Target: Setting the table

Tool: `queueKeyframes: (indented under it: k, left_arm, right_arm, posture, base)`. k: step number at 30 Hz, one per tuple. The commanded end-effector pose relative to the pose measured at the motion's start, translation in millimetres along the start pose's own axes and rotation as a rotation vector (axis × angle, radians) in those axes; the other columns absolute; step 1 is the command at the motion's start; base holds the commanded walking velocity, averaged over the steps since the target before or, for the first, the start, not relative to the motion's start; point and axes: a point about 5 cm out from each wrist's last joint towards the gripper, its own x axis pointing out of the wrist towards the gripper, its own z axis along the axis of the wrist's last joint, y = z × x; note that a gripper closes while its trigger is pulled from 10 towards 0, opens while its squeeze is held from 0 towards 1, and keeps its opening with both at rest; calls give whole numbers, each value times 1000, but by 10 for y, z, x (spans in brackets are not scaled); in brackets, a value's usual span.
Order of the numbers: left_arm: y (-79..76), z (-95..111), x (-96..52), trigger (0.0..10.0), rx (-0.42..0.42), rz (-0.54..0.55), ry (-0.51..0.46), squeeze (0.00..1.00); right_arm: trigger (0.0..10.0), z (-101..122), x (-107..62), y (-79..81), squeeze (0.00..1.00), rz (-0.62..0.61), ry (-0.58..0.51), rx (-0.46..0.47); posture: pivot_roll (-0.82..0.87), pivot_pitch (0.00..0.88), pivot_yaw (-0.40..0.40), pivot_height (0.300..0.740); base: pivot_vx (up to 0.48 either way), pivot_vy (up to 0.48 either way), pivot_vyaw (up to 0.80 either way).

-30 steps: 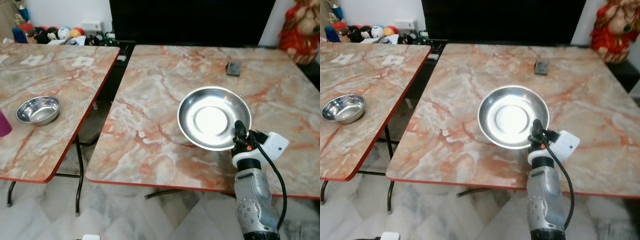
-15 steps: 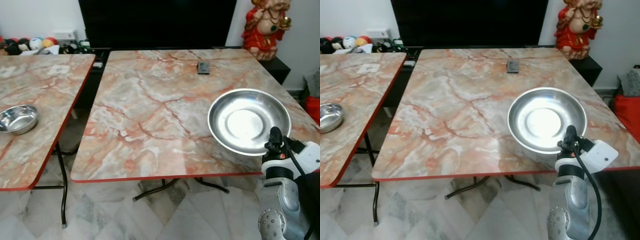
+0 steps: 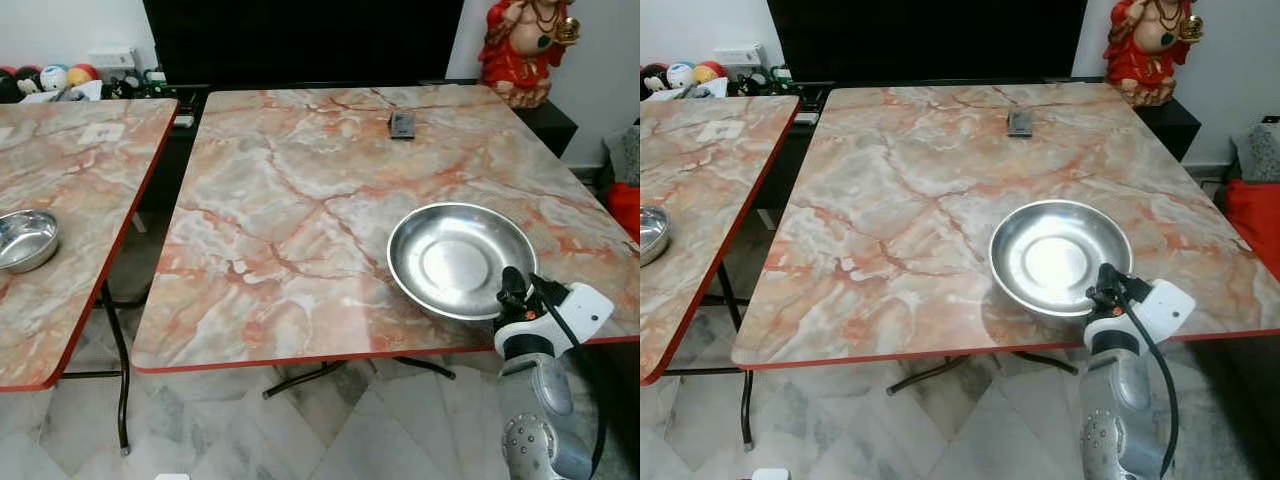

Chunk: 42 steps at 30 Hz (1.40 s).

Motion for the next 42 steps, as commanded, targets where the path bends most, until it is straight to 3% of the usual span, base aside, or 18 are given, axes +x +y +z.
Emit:
queueKeyframes:
  k: [1,9,16,29,35,36,42]
  left_arm:
    - [17,-115,-41,10000,5,0,40,0]
    - [-14,-138,-50,10000,3,-6,40,0]
    - [-30,-120,-44,10000,7,-13,31,0]
    - [-47,-66,-26,10000,22,-28,11,0]
    - [-43,-69,-29,10000,23,-27,11,0]
    - [-42,-70,-29,10000,24,-27,11,0]
    - [-42,-74,-31,10000,26,-30,13,0]
  right_arm:
    - [10000,-5,19,-5,0,-22,6,-2]
    - [10000,-186,16,-40,0,-56,120,-46]
    - [10000,-214,29,-43,0,-59,127,-31]
    - [10000,-261,273,28,0,-78,138,13]
    - [10000,-284,295,26,0,-79,141,24]
    - [10000,-289,290,18,294,-82,141,25]
    - [10000,-300,265,-46,282,-103,132,20]
  posture:
    - [-61,106,-11,740]
    - [-54,119,-15,740]
    - [-54,131,-13,740]
    - [-38,134,-6,740]
    - [-36,137,-5,740]
    - [-37,138,-5,740]
    - [-42,140,-3,740]
  base:
    - [0,0,0]
    - [0,0,0]
    - [0,0,0]
    - [0,0,0]
    - [0,0,0]
    - [0,0,0]
    - [0,0,0]
